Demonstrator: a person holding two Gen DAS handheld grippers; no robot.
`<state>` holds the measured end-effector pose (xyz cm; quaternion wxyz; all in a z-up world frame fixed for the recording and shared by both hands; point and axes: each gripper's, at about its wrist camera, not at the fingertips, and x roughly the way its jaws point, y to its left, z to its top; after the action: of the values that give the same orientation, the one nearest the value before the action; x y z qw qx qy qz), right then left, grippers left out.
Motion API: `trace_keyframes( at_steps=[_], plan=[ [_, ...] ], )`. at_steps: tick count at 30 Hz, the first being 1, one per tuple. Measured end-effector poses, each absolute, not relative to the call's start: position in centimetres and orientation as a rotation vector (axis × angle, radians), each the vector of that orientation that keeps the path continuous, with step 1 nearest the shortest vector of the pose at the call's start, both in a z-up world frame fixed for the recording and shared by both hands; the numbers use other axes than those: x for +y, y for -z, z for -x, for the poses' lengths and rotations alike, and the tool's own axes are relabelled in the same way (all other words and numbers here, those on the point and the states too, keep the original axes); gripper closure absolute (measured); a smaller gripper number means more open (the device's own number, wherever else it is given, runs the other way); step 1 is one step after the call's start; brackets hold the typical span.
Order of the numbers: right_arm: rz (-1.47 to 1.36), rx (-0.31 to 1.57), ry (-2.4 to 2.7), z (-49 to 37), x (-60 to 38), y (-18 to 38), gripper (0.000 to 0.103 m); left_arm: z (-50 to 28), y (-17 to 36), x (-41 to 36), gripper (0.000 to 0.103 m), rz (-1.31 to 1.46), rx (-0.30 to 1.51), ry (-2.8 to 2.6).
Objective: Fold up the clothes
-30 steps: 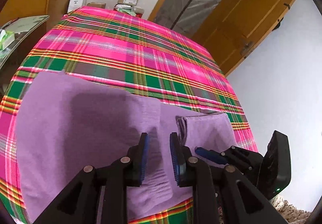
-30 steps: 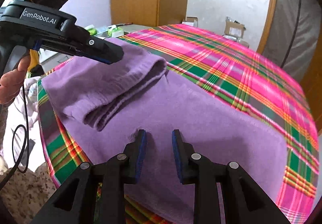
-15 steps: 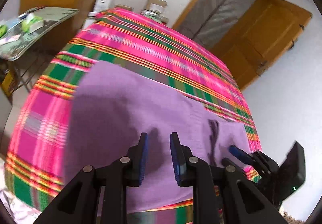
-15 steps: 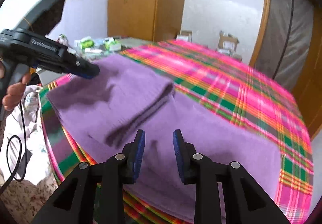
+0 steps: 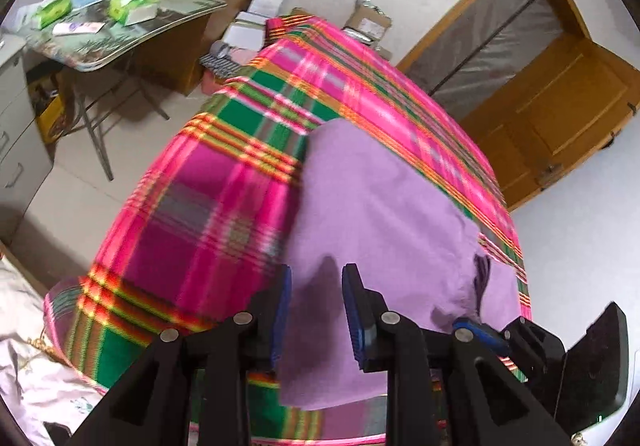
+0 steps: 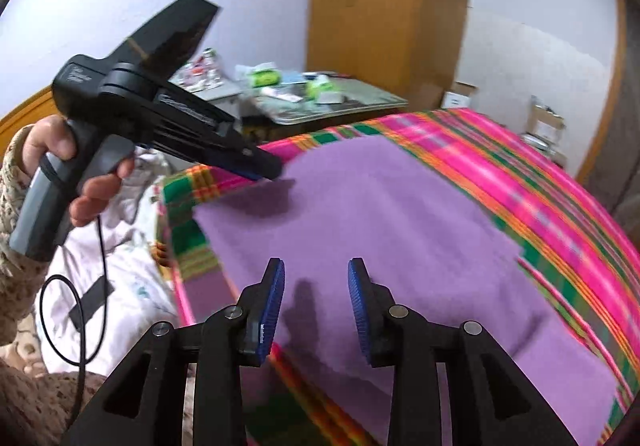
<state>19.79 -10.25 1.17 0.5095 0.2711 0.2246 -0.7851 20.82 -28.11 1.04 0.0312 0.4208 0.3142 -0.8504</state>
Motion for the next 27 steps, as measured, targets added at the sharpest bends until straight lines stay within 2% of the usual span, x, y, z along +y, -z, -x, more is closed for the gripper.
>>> trace_keyframes(
  at_steps=[9, 10, 12, 13, 16, 27],
  plan=[
    [-0.648, 0.539, 1.757, -22.7, -15.9, 0.3, 0.063, -20.3, 0.5, -30.0, 0.076, -1.347, 1.005, 2.576],
    [-0.649, 0.529, 1.736, -23.0, -16.4, 0.4, 0.062, -20.0, 0.5, -30.1, 0.076, -1.348, 1.007, 2.582],
    [-0.641, 0.526, 1.709, -23.4, -17.0, 0.7, 0.05, -19.5, 0.5, -30.4, 0.076, -1.354, 1.021, 2.589],
    [-0.64, 0.54, 1.724, -23.4, -17.3, 0.9, 0.049, -19.2, 0.5, -30.6, 0.076, -1.36, 1.033, 2.587],
    [-0.645, 0.573, 1.78, -23.4, -18.1, 1.5, 0.049, -18.0, 0.5, -30.5, 0.071, -1.386, 1.027, 2.616],
    [-0.69, 0.587, 1.905, -23.3, -19.7, 2.5, 0.049, -13.2, 0.9, -30.8, 0.069, -1.502, 1.019, 2.644]
  ],
)
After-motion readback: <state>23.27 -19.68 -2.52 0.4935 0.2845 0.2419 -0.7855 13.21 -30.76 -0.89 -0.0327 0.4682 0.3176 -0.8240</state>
